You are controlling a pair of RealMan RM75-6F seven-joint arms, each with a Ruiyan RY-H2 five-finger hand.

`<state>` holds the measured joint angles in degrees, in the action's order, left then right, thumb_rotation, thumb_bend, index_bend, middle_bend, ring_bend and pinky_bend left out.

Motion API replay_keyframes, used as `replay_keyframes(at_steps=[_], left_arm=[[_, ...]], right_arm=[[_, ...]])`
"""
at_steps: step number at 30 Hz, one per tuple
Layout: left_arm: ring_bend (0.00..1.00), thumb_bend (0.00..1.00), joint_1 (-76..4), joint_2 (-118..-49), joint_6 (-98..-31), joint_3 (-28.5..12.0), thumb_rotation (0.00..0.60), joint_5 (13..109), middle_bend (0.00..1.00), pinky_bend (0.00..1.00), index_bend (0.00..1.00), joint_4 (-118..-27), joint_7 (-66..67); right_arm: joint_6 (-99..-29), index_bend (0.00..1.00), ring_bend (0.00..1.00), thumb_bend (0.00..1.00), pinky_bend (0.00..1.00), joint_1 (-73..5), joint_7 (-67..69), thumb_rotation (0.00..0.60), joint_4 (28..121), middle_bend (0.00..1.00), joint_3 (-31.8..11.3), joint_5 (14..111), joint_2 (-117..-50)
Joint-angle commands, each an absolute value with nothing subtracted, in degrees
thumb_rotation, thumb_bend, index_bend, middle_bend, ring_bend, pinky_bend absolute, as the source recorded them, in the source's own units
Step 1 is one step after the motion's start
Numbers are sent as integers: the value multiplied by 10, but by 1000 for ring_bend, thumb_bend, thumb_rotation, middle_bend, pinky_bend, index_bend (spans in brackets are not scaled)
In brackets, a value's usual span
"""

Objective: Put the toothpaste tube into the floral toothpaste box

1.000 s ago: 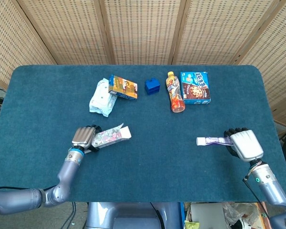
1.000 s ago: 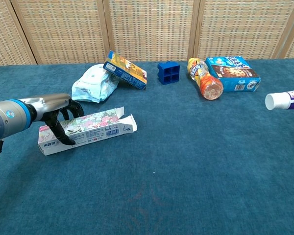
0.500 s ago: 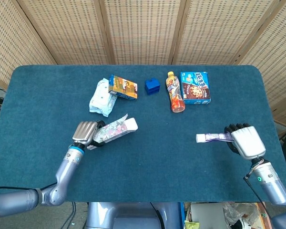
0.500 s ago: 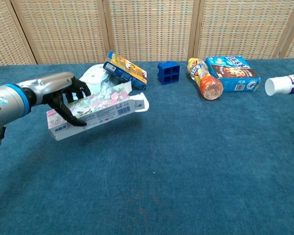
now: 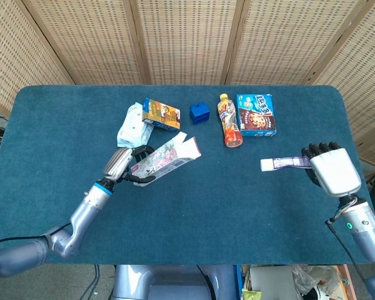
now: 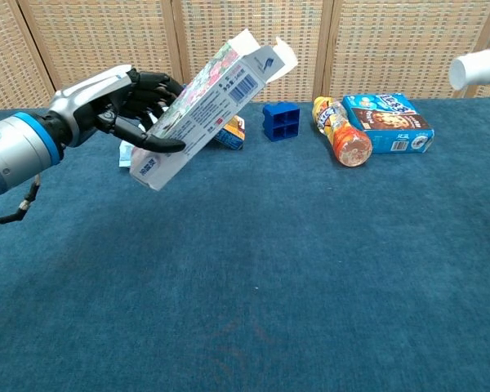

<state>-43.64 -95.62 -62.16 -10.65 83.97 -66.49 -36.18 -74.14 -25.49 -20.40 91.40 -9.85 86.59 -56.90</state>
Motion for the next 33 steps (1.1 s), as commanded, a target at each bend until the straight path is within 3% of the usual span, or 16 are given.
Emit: replay_keyframes(at_steps=[1, 9, 33], left_arm=[[500, 386, -482, -1021, -647, -93, 600, 928, 536, 529, 602, -542, -471], [500, 389, -532, -1050, -639, -97, 600, 937, 536, 529, 602, -493, -487], [500, 392, -623, -1048, -578, -135, 600, 895, 536, 529, 602, -524, -448]], right_arm=[[-739, 635, 496, 562, 490, -271, -243, 600, 955, 665, -124, 857, -531], [-721, 637, 497, 562, 490, -292, -307, 600, 1024, 666, -148, 845, -482], [-683, 639, 505, 562, 508, -332, -463, 600, 1088, 674, -150, 850, -471]])
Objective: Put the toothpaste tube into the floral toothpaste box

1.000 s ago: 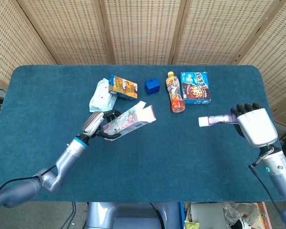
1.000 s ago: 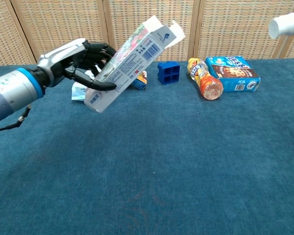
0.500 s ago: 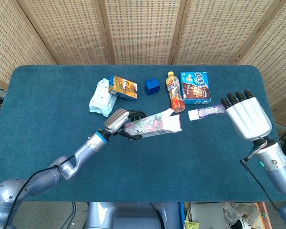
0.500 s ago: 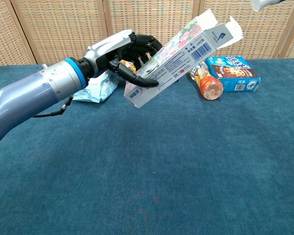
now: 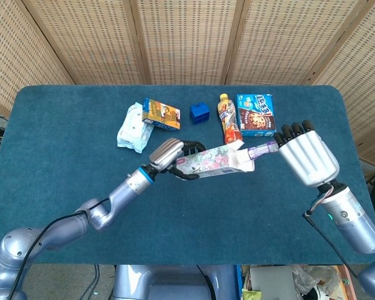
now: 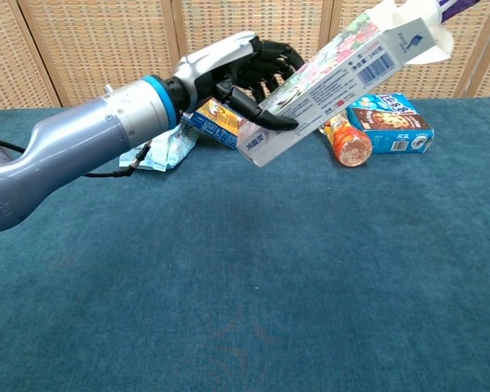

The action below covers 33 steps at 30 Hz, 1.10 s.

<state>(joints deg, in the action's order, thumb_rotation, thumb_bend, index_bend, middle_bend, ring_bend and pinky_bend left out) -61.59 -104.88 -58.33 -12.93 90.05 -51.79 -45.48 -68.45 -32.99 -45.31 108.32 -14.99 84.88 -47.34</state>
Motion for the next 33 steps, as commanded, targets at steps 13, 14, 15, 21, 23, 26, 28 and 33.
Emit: replay_keyframes(at_steps=[13, 14, 15, 21, 23, 26, 28, 33], left_arm=[[500, 397, -651, -1052, -555, -167, 600, 853, 536, 529, 602, -564, -416], [500, 397, -652, -1053, -554, -169, 600, 849, 536, 529, 602, -566, -415], [500, 397, -654, -1055, -554, -173, 600, 846, 536, 529, 602, -568, -416], [500, 397, -664, -1070, -548, -186, 600, 828, 536, 529, 602, -575, -424], [500, 397, -667, -1074, -546, -188, 600, 825, 536, 529, 602, -573, -425], [500, 397, -670, -1079, -546, -191, 600, 822, 536, 529, 602, -572, -429], [500, 397, -672, -1082, -546, -193, 600, 820, 536, 529, 602, -572, -435], [500, 398, -672, -1088, -551, -191, 600, 820, 536, 529, 602, -567, -444]], right_arm=[[-686, 639, 511, 562, 510, -334, -555, 600, 1100, 673, -134, 895, -468], [-687, 639, 511, 562, 510, -334, -562, 600, 1102, 670, -133, 899, -468], [-687, 639, 511, 562, 511, -334, -569, 600, 1103, 658, -133, 904, -469], [-735, 93, 168, 32, 269, -316, -658, 600, 1116, 111, -137, 937, -477], [-748, 18, 63, 0, 174, -310, -681, 600, 1128, 24, -140, 937, -483], [-761, 0, 0, 0, 34, -301, -717, 600, 1147, 0, -143, 934, -483], [-772, 0, 0, 0, 0, -294, -735, 600, 1160, 0, -147, 933, -483], [-798, 0, 0, 0, 0, -283, -732, 600, 1164, 0, -162, 925, -475]])
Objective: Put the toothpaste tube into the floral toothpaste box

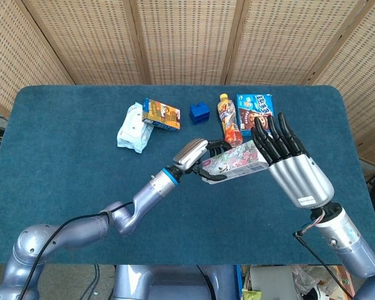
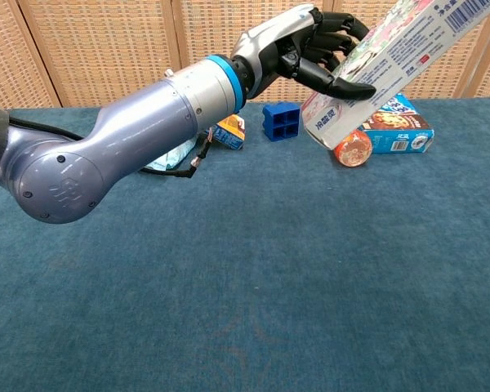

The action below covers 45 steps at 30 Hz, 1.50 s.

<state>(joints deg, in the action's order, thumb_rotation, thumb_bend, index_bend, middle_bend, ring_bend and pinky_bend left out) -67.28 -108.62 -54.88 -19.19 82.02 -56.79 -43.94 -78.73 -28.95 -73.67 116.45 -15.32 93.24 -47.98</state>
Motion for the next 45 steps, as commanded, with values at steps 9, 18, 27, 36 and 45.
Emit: replay_keyframes(at_steps=[9, 18, 27, 36, 45], left_arm=[[500, 398, -633, -1040, -593, -130, 600, 870, 536, 529, 602, -566, -404], [500, 397, -554, -932, -623, -27, 600, 921, 535, 529, 602, -587, -313], [500, 398, -504, -915, -614, 30, 600, 931, 535, 529, 602, -552, -337], [488, 397, -494, -957, -590, 43, 600, 934, 515, 528, 602, -496, -362], [0, 398, -496, -952, -545, 47, 600, 923, 0, 74, 42, -519, -349]], right_arm=[[-791, 0, 0, 0, 0, -260, -578, 600, 1085, 0, -169, 829, -473], [-759, 0, 0, 0, 0, -230, -325, 600, 977, 0, -117, 834, -515], [-772, 0, 0, 0, 0, -198, -230, 600, 882, 0, -71, 851, -595], [-778, 0, 0, 0, 0, -187, -193, 600, 850, 0, -61, 855, -621], [-783, 0, 0, 0, 0, -181, -183, 600, 851, 0, -60, 858, -619]])
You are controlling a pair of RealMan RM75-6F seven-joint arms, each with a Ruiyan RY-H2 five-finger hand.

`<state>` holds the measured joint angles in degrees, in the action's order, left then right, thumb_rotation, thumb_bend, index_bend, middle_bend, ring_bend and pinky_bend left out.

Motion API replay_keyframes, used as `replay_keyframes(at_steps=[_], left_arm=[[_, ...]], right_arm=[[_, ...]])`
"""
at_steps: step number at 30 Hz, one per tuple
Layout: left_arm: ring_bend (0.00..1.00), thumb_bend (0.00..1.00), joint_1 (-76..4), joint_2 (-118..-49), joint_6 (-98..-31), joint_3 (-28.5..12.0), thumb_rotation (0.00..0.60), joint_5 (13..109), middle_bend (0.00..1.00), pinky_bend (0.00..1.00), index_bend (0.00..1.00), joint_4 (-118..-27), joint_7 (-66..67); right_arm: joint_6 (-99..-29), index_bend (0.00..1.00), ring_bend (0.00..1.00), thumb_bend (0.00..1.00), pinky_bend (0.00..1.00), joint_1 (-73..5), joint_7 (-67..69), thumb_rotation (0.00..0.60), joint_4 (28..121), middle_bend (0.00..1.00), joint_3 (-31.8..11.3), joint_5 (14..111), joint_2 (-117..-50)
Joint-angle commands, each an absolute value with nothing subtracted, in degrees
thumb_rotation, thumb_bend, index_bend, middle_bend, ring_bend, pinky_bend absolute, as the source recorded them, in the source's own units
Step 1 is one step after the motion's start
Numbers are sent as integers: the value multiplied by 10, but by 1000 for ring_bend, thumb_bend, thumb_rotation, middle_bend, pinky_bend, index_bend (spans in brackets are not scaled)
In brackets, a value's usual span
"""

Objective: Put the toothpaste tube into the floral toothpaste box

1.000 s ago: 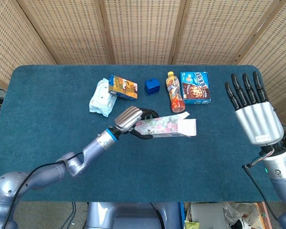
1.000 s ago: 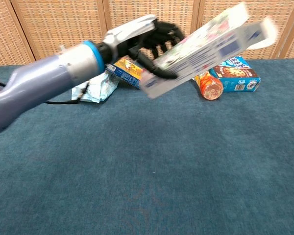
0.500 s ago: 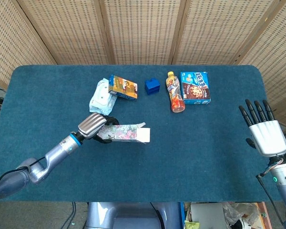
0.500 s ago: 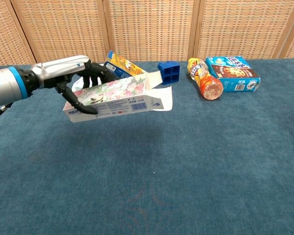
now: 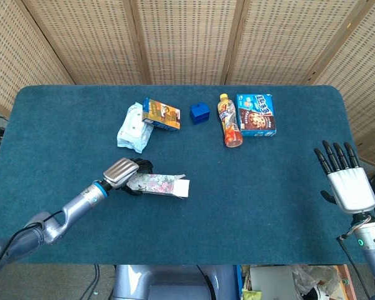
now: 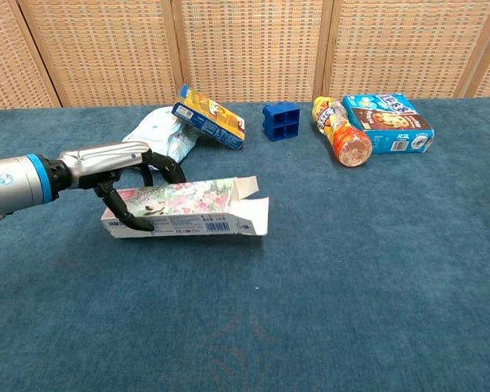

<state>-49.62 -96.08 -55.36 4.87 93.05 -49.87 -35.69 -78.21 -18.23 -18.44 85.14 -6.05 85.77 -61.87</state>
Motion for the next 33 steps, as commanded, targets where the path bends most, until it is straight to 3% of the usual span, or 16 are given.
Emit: replay_keyframes(at_steps=[1, 8, 14, 17, 21, 27, 33], left_arm=[[0, 398, -495, -946, -545, 45, 600, 920, 0, 45, 15, -531, -345], [0, 395, -446, -875, -638, 6, 600, 890, 0, 0, 0, -650, -264], [0, 359, -356, -748, -720, -14, 600, 805, 0, 0, 0, -851, -111], [0, 358, -305, -685, -773, -7, 600, 779, 0, 0, 0, -958, -43], [0, 358, -244, -635, -834, 19, 600, 781, 0, 0, 0, -1027, 5], [0, 358, -162, -592, -907, 56, 600, 798, 0, 0, 0, -1080, 50], [0, 357, -113, -570, -933, 76, 600, 828, 0, 0, 0, -1092, 27]], right_arm=[[-784, 0, 0, 0, 0, -180, -181, 600, 851, 0, -60, 859, -619], [-811, 0, 0, 0, 0, -161, -140, 600, 847, 0, -53, 868, -625], [-849, 0, 0, 0, 0, -127, -122, 600, 826, 0, -26, 896, -639], [-870, 0, 0, 0, 0, -109, -110, 600, 820, 0, -16, 905, -651], [-889, 0, 0, 0, 0, -90, -112, 600, 816, 0, -11, 906, -665], [-924, 0, 0, 0, 0, -58, -101, 600, 838, 0, -7, 904, -670], [-959, 0, 0, 0, 0, -30, -104, 600, 871, 0, 1, 919, -664]])
